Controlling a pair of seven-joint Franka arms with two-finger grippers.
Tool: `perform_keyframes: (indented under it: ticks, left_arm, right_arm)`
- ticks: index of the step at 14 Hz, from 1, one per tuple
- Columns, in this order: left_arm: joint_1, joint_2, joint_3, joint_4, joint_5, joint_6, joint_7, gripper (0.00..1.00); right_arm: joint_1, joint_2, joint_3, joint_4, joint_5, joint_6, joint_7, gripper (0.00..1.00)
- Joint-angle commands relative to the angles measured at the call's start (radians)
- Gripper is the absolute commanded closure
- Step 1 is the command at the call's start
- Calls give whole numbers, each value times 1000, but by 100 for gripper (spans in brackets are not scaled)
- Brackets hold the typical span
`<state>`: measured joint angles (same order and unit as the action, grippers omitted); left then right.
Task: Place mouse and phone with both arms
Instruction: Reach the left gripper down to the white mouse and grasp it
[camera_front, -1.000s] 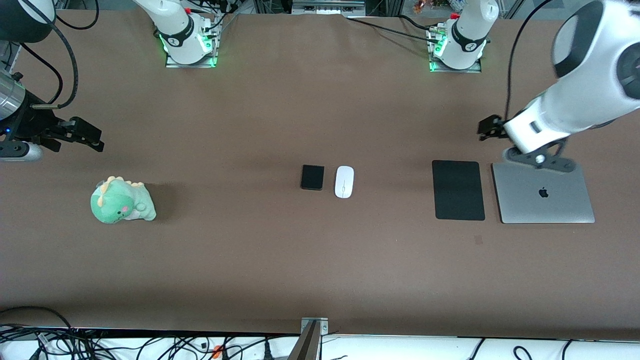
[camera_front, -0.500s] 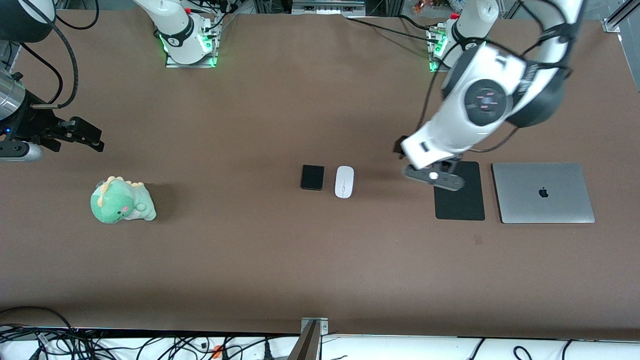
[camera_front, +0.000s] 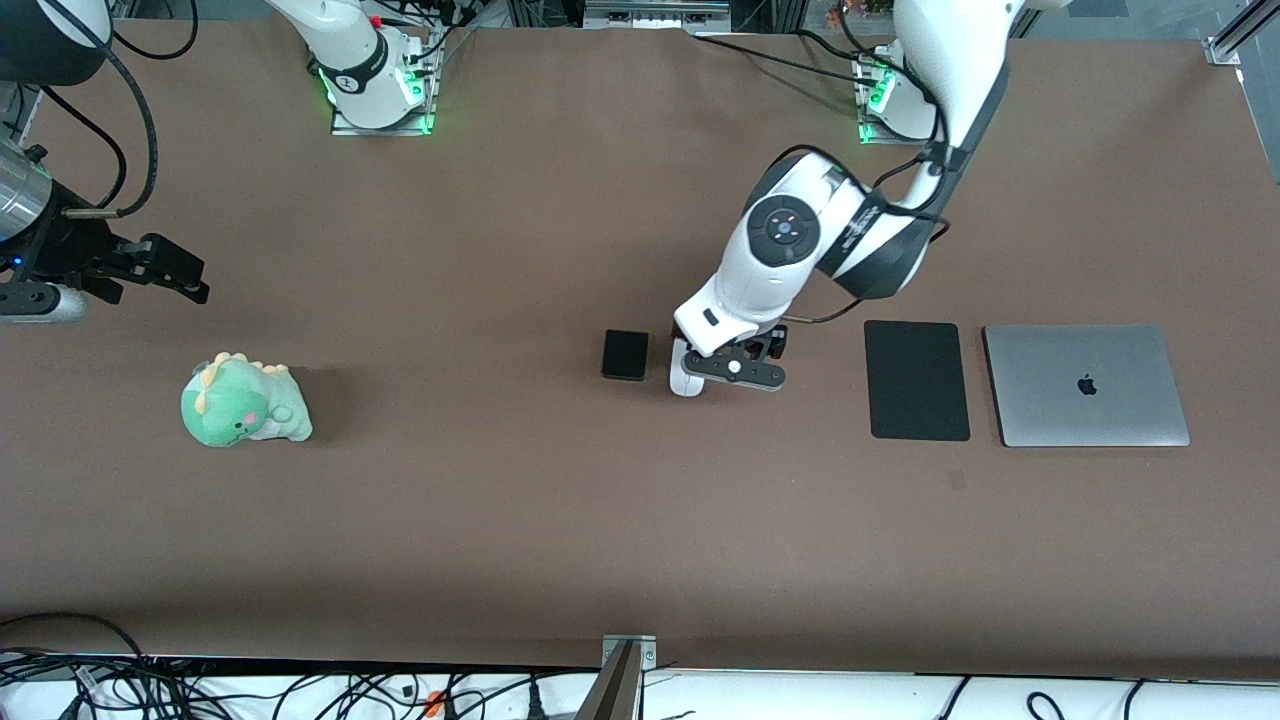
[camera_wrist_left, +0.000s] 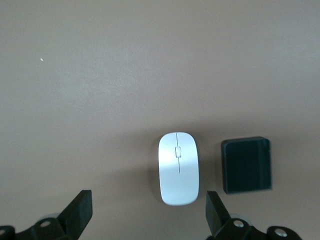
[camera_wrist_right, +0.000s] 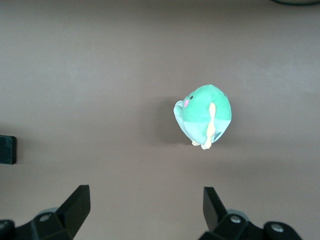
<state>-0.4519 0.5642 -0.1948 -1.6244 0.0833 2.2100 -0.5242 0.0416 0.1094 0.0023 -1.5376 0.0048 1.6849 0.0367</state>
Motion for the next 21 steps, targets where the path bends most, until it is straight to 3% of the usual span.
perform_keyframes:
  ticks: [1,5,9,21]
  left_arm:
    - [-48,61,12,-11,65,106,-118,0]
    - [-57,100,18,-107,69,313,-143,0]
    - [-53,109,18,-129,161,327,-145,0]
    - [-62,158,18,-132,168,385,-146,0]
  right_arm:
    - [-2,-5,5,-4,-11,-8,5,0]
    - [-2,-4,5,-6,-11,-8,5,0]
    - [0,6,5,-6,-12,-8,0,0]
    - [14,27,7,-7,-12,-27,-6,0]
